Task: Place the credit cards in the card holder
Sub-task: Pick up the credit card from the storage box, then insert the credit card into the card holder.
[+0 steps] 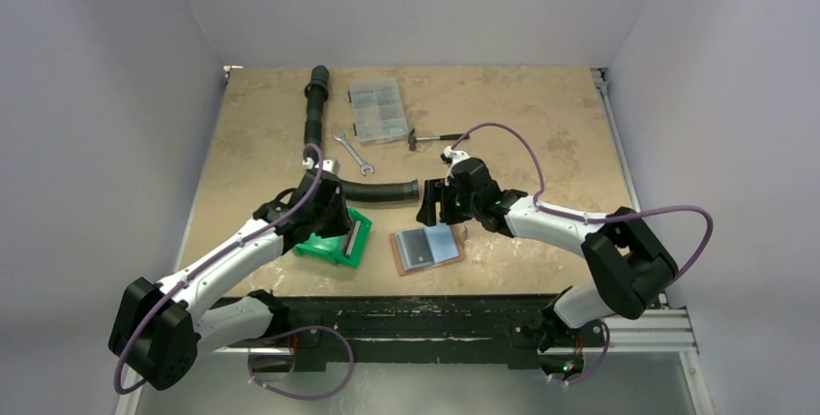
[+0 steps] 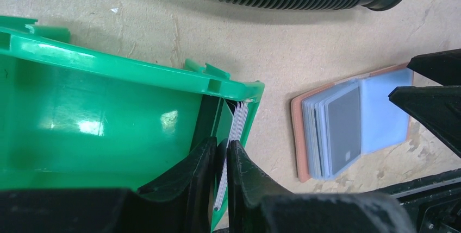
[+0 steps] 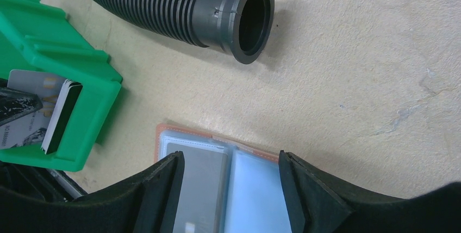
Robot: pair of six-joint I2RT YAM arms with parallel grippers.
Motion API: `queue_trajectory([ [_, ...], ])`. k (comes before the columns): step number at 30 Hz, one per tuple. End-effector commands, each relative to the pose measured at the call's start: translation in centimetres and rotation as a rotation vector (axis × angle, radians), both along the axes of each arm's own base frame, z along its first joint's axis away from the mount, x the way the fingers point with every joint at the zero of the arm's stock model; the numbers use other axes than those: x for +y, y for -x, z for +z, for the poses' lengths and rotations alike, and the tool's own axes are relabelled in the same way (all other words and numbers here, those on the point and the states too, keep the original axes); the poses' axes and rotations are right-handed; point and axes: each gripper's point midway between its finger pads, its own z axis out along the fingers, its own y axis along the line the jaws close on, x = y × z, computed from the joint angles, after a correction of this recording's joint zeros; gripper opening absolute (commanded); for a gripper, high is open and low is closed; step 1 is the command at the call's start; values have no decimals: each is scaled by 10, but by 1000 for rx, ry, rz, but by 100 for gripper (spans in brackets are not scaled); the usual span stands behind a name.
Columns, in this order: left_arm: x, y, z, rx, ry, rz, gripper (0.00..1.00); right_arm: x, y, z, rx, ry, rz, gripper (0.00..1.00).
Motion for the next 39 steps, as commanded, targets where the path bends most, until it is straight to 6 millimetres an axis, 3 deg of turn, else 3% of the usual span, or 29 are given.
queue_trajectory([
  [1, -4, -12, 27, -56, 14, -3, 15, 3, -3, 3, -14, -22, 3, 72],
  [5, 7, -16, 40, -52, -56, 22, 8, 3, -4, 7, -21, -24, 1, 72],
  [8, 22, -23, 64, -86, -134, 53, 5, 2, -6, 11, -33, -16, -1, 72],
  [10, 37, -29, 91, -129, -210, 83, 2, 0, -8, 15, -45, -8, -5, 72],
  [13, 60, -38, 154, -246, -283, 147, 0, -7, -10, 21, -65, 28, -16, 72],
  [15, 60, -39, 188, -316, -253, 144, 0, -13, -13, 28, -86, 56, -36, 72],
  [18, 37, -38, 224, -399, -103, 74, 0, -13, -10, 45, -106, 43, -9, 73],
  [20, 9, -35, 235, -432, 45, -7, 0, 4, 7, 65, -95, -60, 101, 73],
  [23, -38, -33, 248, -498, 307, -131, 0, 29, 41, 110, -121, -268, 301, 73],
  [27, -74, -25, 264, -596, 586, -226, 0, 42, 81, 174, -177, -544, 455, 78],
  [29, -82, -22, 276, -655, 710, -246, 0, 40, 96, 209, -219, -690, 473, 82],
  [33, -95, -15, 284, -683, 882, -285, 0, 31, 101, 255, -267, -897, 393, 87],
  [39, -104, -3, 291, -673, 1069, -333, 0, 33, 87, 268, -208, -1016, 297, 75],
])
